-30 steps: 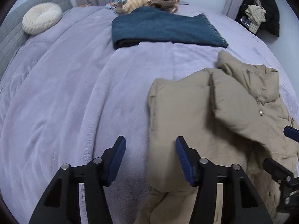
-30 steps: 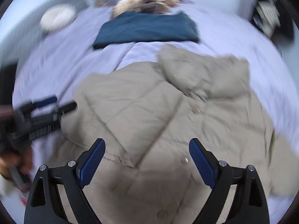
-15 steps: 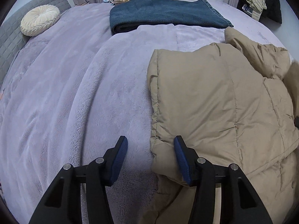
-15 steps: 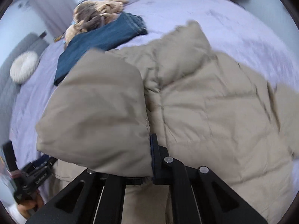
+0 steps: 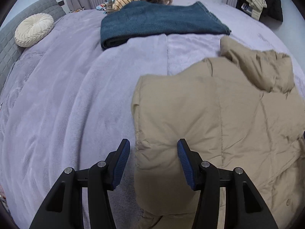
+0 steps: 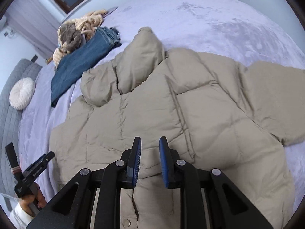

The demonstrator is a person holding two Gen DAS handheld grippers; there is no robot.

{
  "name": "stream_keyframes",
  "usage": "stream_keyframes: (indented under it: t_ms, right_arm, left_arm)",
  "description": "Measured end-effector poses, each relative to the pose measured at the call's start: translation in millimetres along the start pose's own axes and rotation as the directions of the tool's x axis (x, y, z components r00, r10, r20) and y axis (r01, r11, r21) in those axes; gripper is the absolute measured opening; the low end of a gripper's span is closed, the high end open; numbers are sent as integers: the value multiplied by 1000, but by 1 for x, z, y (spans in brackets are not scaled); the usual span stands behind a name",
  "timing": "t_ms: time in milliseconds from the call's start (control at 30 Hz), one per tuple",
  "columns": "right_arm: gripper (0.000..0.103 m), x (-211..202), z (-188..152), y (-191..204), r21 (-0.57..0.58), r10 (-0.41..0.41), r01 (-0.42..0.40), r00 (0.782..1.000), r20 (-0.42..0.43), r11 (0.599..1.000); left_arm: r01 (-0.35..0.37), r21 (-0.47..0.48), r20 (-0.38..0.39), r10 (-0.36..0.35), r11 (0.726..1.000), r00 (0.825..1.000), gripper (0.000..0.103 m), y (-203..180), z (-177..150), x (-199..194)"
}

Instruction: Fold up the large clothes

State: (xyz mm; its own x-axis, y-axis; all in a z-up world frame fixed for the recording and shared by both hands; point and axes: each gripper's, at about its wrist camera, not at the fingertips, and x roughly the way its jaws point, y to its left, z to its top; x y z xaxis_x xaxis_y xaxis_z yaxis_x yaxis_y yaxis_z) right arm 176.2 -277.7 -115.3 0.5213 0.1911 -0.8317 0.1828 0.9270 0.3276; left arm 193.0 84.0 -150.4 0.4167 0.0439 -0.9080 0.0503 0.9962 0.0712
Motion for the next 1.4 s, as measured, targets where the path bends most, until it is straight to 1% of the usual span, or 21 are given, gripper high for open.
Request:
stream_keyframes:
  t_ms: [67,100,133,167,267,400,467,500,633,667,700,733,800,900,1000,1067,1100,1300,1333,1367,1400]
  right_arm:
    - [20,22,-2,-1,-42,-51,48,997,-58,998]
    - [19,34,-3,-7,-40,-72,69,993,-90,997]
    - [12,42,-7,-13,-35,-80,76,990,-116,996]
    - [11,42,-12,-21,-29,-73,70,990,-122,997]
    - [11,28,-16,-40,25,-29,32,991,-130,999]
    - [28,-6,-23,-70,147,63,-43,988,-138,988]
    - [52,-23,-33,-86,206,112,-83,985,-130,975]
    - [54,-29,-37,-90,221,120,-90,985,-126,971]
    - [56,-56,-57,-114,280,138,-100,983,-122,955]
    - [60,-60,-59,-117,291,141,-101,983,-121,952]
    - [61,-66,-62,-123,301,141,-100,983,-117,948]
    - [63,-71,-64,-126,305,140,-99,984,-114,947]
    - [64,-77,-65,-131,317,142,-102,984,-107,943]
    - [71,-87,-66,-146,335,150,-110,984,-96,936]
    - [74,-97,-66,-169,354,148,-110,985,-84,929]
    - [81,-103,-63,-191,375,139,-104,988,-69,921]
    - [81,-106,-61,-204,391,136,-104,989,-56,915]
    - [84,-119,-53,-289,540,118,-119,992,36,833]
    - [90,-119,-51,-305,564,114,-120,992,47,817]
    - [103,-119,-50,-319,582,111,-123,992,56,804]
    - [103,-120,-49,-331,597,104,-127,992,73,792]
  left_arm:
    - [-10,4,-12,10,1000,1000,56,-5,-7,9]
    - [-20,2,-10,20,1000,1000,60,-6,-8,11]
    - [-26,-1,-13,26,1000,1000,61,-6,-8,11]
    - [-23,-4,-22,23,1000,999,61,-6,-7,8]
    - [-37,23,-32,38,999,999,61,-10,-3,-7]
    - [25,74,-37,-22,997,999,61,-24,-5,-40]
    - [43,86,-43,-39,995,998,61,-35,-9,-55]
    - [65,86,-50,-61,994,997,61,-43,-12,-64]
    - [133,81,-94,-125,988,988,61,-75,-27,-90]
    - [147,86,-100,-138,985,985,73,-86,-31,-96]
    - [153,87,-98,-144,984,985,96,-95,-34,-102]
    - [157,88,-84,-149,984,985,103,-103,-36,-109]
    - [171,105,-62,-165,980,984,103,-122,-41,-123]
    - [180,121,-84,-171,976,982,103,-153,-45,-133]
    - [182,125,-110,-169,975,980,103,-179,-48,-135]
    - [184,131,-123,-169,974,978,103,-197,-50,-135]
    - [186,132,-129,-169,974,977,103,-204,-50,-134]
    - [202,131,-184,-176,971,967,103,-240,-56,-121]
    - [203,129,-195,-175,971,965,103,-244,-56,-119]
    - [216,129,-210,-186,968,960,103,-248,-56,-117]
    - [228,130,-220,-196,965,956,103,-253,-57,-116]
